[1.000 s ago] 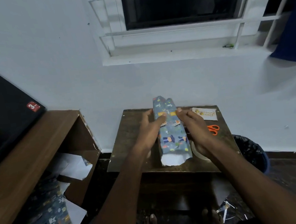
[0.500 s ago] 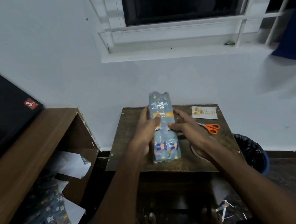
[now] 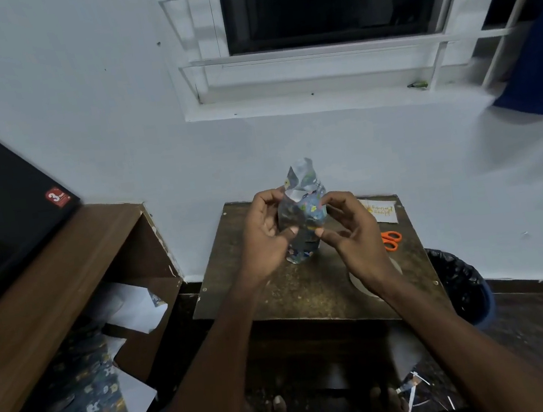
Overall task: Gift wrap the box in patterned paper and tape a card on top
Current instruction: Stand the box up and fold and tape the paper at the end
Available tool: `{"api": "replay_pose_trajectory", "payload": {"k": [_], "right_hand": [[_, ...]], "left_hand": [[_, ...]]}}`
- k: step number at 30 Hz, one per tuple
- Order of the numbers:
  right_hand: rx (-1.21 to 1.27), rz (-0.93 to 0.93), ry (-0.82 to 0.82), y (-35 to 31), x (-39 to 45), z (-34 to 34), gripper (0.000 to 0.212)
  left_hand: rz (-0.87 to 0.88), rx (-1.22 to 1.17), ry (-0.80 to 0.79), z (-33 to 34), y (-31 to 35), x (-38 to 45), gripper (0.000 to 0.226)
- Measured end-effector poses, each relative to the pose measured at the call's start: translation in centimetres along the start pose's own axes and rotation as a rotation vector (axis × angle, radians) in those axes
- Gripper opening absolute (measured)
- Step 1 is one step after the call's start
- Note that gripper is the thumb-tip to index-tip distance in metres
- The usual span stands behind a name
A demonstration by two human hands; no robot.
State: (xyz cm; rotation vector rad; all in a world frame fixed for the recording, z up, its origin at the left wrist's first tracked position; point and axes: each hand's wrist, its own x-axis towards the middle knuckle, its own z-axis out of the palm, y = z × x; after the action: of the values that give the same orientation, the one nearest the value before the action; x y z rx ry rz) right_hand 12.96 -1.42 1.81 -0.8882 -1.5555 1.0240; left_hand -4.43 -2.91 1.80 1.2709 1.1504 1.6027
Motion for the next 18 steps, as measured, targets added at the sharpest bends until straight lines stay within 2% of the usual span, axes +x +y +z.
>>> {"api": "replay_pose_trajectory", "payload": {"k": [10, 18], "right_hand": [[0.097, -0.017, -0.014, 0.8, 0.6, -0.5, 0.051], [0.151, 0.024, -0.028, 1.1, 0.9, -0.4, 0.04]], "left_hand": [[0.023, -0.047, -0.003, -0.7, 0.6, 0.0, 0.056], [0.031, -0.008, -0.004, -0.4, 0.7, -0.1, 0.058]]}}
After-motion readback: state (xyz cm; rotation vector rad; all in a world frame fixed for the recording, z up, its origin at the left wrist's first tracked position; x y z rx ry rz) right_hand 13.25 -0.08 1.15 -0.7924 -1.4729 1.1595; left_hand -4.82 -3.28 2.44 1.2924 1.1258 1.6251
